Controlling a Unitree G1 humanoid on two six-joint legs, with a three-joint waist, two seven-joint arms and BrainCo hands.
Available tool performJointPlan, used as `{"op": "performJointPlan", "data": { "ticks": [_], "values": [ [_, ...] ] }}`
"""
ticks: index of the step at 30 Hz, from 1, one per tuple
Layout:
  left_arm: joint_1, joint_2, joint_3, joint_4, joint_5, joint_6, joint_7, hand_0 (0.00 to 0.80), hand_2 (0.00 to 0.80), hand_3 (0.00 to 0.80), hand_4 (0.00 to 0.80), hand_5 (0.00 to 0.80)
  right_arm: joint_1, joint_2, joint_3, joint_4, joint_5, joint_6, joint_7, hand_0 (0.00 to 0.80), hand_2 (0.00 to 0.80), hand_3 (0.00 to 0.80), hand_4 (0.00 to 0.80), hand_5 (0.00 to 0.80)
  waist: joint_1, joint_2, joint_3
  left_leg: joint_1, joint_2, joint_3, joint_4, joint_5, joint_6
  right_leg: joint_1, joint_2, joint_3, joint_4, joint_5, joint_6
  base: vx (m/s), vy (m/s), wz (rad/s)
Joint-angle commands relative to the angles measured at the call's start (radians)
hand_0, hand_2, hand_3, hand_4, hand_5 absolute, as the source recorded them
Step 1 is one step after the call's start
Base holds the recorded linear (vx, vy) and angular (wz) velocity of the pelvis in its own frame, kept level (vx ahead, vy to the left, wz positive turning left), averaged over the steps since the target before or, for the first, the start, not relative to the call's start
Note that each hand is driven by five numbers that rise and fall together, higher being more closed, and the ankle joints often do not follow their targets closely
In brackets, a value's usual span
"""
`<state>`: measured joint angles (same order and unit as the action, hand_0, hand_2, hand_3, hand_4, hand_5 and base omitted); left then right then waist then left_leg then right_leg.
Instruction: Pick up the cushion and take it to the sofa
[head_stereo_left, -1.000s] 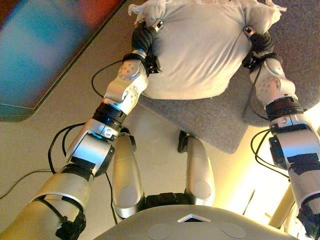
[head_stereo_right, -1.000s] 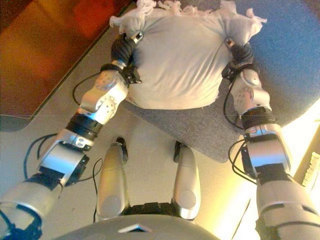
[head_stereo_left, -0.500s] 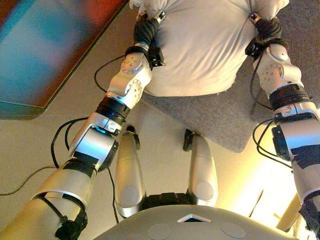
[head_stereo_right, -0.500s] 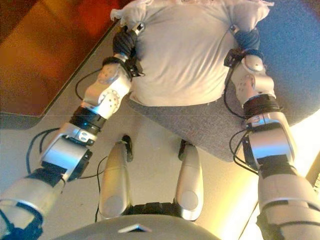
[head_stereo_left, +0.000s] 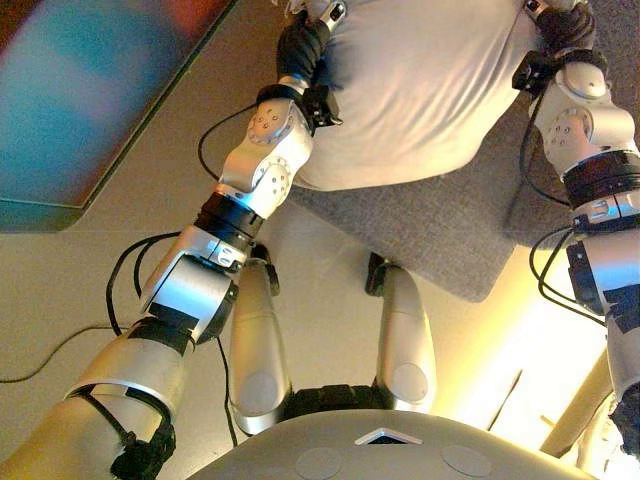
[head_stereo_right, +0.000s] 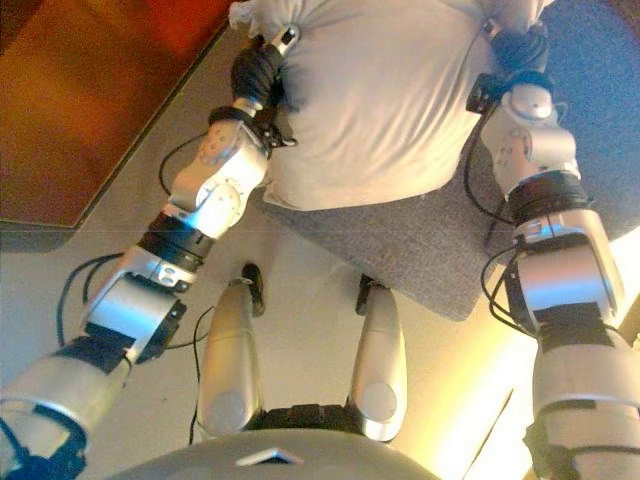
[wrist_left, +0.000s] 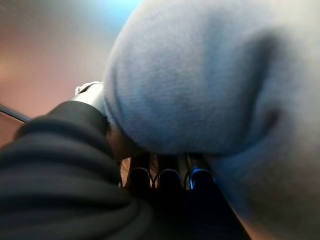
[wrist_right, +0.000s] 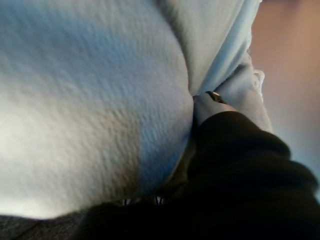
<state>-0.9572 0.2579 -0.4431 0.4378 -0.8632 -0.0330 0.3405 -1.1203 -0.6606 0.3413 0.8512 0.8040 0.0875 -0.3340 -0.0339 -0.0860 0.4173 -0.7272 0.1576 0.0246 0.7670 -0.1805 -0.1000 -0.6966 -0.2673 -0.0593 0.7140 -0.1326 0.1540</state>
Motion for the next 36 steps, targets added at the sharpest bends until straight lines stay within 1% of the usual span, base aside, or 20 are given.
{"op": "performJointPlan", "data": {
  "ticks": [1, 4, 6, 8, 13, 16, 19, 22, 25, 28, 30, 32, 33, 34, 35, 36],
  "values": [
    [-0.013, -0.027, -0.064, -0.130, -0.012, -0.054, -0.064, 0.800, 0.800, 0.800, 0.800, 0.800, -0.197, -0.100, -0.003, -0.049, -0.016, -0.120, 0.006, 0.800, 0.800, 0.800, 0.800, 0.800, 0.017, 0.003, -0.034, 0.046, 0.076, -0.053, -0.123, 0.058, -0.089, 0.053, 0.000, -0.019, -0.031, 0.005, 0.006, 0.000, 0.000, 0.00],
    [-0.023, -0.025, -0.065, -0.120, -0.009, -0.081, -0.067, 0.800, 0.800, 0.800, 0.800, 0.800, -0.210, -0.101, -0.001, -0.052, -0.035, -0.124, 0.014, 0.800, 0.800, 0.800, 0.800, 0.800, 0.016, 0.003, -0.034, 0.054, 0.076, -0.054, -0.140, 0.070, -0.089, 0.061, 0.003, -0.022, -0.042, 0.007, 0.004, 0.003, -0.004, 0.02],
    [-0.026, -0.019, -0.060, -0.125, 0.015, -0.113, -0.070, 0.800, 0.800, 0.800, 0.800, 0.800, -0.217, -0.102, -0.004, -0.060, -0.036, -0.143, 0.026, 0.800, 0.800, 0.800, 0.800, 0.800, 0.016, 0.004, -0.034, 0.059, 0.077, -0.054, -0.152, 0.078, -0.089, 0.066, 0.005, -0.024, -0.048, 0.007, 0.003, 0.000, 0.000, 0.00],
    [-0.026, -0.014, -0.056, -0.133, 0.022, -0.124, -0.069, 0.800, 0.800, 0.800, 0.800, 0.800, -0.213, -0.103, -0.013, -0.081, -0.040, -0.154, 0.029, 0.800, 0.800, 0.800, 0.800, 0.800, 0.015, 0.005, -0.035, 0.062, 0.078, -0.054, -0.155, 0.080, -0.089, 0.069, 0.007, -0.025, -0.047, 0.004, 0.000, 0.000, 0.000, 0.00],
    [-0.015, -0.002, -0.039, -0.154, 0.021, -0.135, -0.066, 0.800, 0.800, 0.800, 0.800, 0.800, -0.198, -0.102, -0.037, -0.138, -0.059, -0.146, 0.030, 0.800, 0.800, 0.800, 0.800, 0.800, 0.012, 0.003, -0.042, 0.084, 0.077, -0.052, -0.165, 0.082, -0.086, 0.092, 0.015, -0.028, -0.055, -0.004, -0.006, 0.000, 0.000, 0.00],
    [-0.018, 0.000, -0.027, -0.157, 0.021, -0.119, -0.067, 0.800, 0.800, 0.800, 0.800, 0.800, -0.192, -0.098, -0.042, -0.136, -0.064, -0.133, 0.033, 0.800, 0.800, 0.800, 0.800, 0.800, 0.012, 0.003, -0.053, 0.101, 0.080, -0.049, -0.175, 0.084, -0.087, 0.108, 0.018, -0.030, -0.066, -0.005, -0.007, 0.050, -0.002, -0.01],
    [-0.032, -0.006, -0.026, -0.150, -0.003, -0.100, -0.045, 0.800, 0.800, 0.800, 0.800, 0.800, -0.197, -0.094, -0.041, -0.117, -0.049, -0.127, 0.046, 0.800, 0.800, 0.800, 0.800, 0.800, 0.012, 0.005, -0.057, 0.105, 0.083, -0.050, -0.176, 0.085, -0.088, 0.113, 0.015, -0.034, -0.066, -0.006, -0.008, 0.050, -0.013, 0.00],
    [-0.034, -0.014, -0.022, -0.127, -0.018, -0.079, -0.021, 0.800, 0.800, 0.800, 0.800, 0.800, -0.201, -0.088, -0.047, -0.113, -0.054, -0.104, 0.050, 0.800, 0.800, 0.800, 0.800, 0.800, 0.013, 0.006, -0.055, 0.093, 0.083, -0.053, -0.163, 0.081, -0.091, 0.103, 0.011, -0.036, -0.054, -0.008, -0.008, 0.000, 0.000, 0.00],
    [-0.029, -0.034, -0.037, -0.065, 0.030, -0.041, 0.012, 0.800, 0.800, 0.800, 0.800, 0.800, -0.199, -0.067, -0.046, -0.115, -0.063, -0.035, 0.038, 0.800, 0.800, 0.800, 0.800, 0.800, 0.016, 0.004, -0.044, 0.064, 0.082, -0.059, -0.153, 0.083, -0.090, 0.068, 0.006, -0.032, -0.032, -0.007, -0.006, -0.046, -0.049, 0.00],
    [-0.023, -0.049, -0.058, -0.024, 0.048, -0.047, 0.041, 0.800, 0.800, 0.800, 0.800, 0.800, -0.196, -0.047, -0.023, -0.103, -0.054, 0.006, 0.020, 0.800, 0.800, 0.800, 0.800, 0.800, 0.019, 0.005, -0.026, 0.037, 0.081, -0.063, -0.158, 0.093, -0.087, 0.036, 0.010, -0.029, -0.026, -0.001, -0.007, -0.114, -0.056, 0.00],
    [-0.022, -0.059, -0.062, 0.002, 0.047, -0.055, 0.043, 0.800, 0.800, 0.800, 0.800, 0.800, -0.193, -0.032, -0.007, -0.079, -0.064, 0.022, 0.020, 0.800, 0.800, 0.800, 0.800, 0.800, 0.021, 0.008, -0.014, 0.019, 0.080, -0.066, -0.157, 0.098, -0.085, 0.017, 0.012, -0.027, -0.020, 0.002, -0.009, -0.089, -0.037, 0.00],
    [-0.024, -0.069, -0.066, 0.019, 0.056, -0.046, 0.042, 0.800, 0.800, 0.800, 0.800, 0.800, -0.190, -0.015, 0.009, -0.051, -0.061, 0.029, 0.016, 0.800, 0.800, 0.800, 0.800, 0.800, 0.023, 0.015, 0.004, -0.001, 0.081, -0.067, -0.156, 0.103, -0.085, -0.004, 0.011, -0.028, -0.012, 0.005, -0.011, -0.080, -0.023, 0.01],
    [-0.026, -0.071, -0.071, 0.029, 0.053, -0.049, 0.034, 0.505, 0.505, 0.505, 0.505, 0.505, -0.191, -0.011, 0.015, -0.038, -0.065, 0.030, 0.010, 0.800, 0.800, 0.800, 0.800, 0.800, 0.023, 0.018, 0.009, -0.011, 0.082, -0.067, -0.154, 0.106, -0.085, -0.014, 0.009, -0.027, -0.007, 0.006, -0.011, -0.064, -0.017, 0.01],
    [-0.028, -0.073, -0.074, 0.033, 0.055, -0.045, 0.034, 0.069, 0.069, 0.069, 0.069, 0.069, -0.190, -0.005, 0.020, -0.021, -0.059, 0.029, 0.005, 0.662, 0.662, 0.662, 0.662, 0.662, 0.024, 0.021, 0.017, -0.021, 0.082, -0.068, -0.152, 0.110, -0.084, -0.024, 0.009, -0.027, -0.001, 0.008, -0.011, -0.055, -0.016, 0.00],
    [-0.030, -0.072, -0.075, 0.033, 0.058, -0.039, 0.031, 0.000, 0.000, 0.000, 0.000, 0.000, -0.186, 0.000, 0.020, -0.009, -0.060, 0.025, 0.004, 0.000, 0.000, 0.000, 0.000, 0.000, 0.025, 0.025, 0.023, -0.029, 0.081, -0.069, -0.151, 0.113, -0.083, -0.033, 0.010, -0.026, 0.004, 0.008, -0.012, -0.041, -0.012, 0.00],
    [-0.030, -0.072, -0.075, 0.033, 0.060, -0.038, 0.029, 0.000, 0.000, 0.000, 0.000, 0.000, -0.184, 0.001, 0.020, -0.006, -0.061, 0.027, 0.002, 0.000, 0.000, 0.000, 0.000, 0.000, 0.025, 0.026, 0.025, -0.031, 0.081, -0.069, -0.151, 0.114, -0.082, -0.035, 0.010, -0.026, 0.005, 0.008, -0.012, -0.055, -0.011, 0.00]
  ]
}}
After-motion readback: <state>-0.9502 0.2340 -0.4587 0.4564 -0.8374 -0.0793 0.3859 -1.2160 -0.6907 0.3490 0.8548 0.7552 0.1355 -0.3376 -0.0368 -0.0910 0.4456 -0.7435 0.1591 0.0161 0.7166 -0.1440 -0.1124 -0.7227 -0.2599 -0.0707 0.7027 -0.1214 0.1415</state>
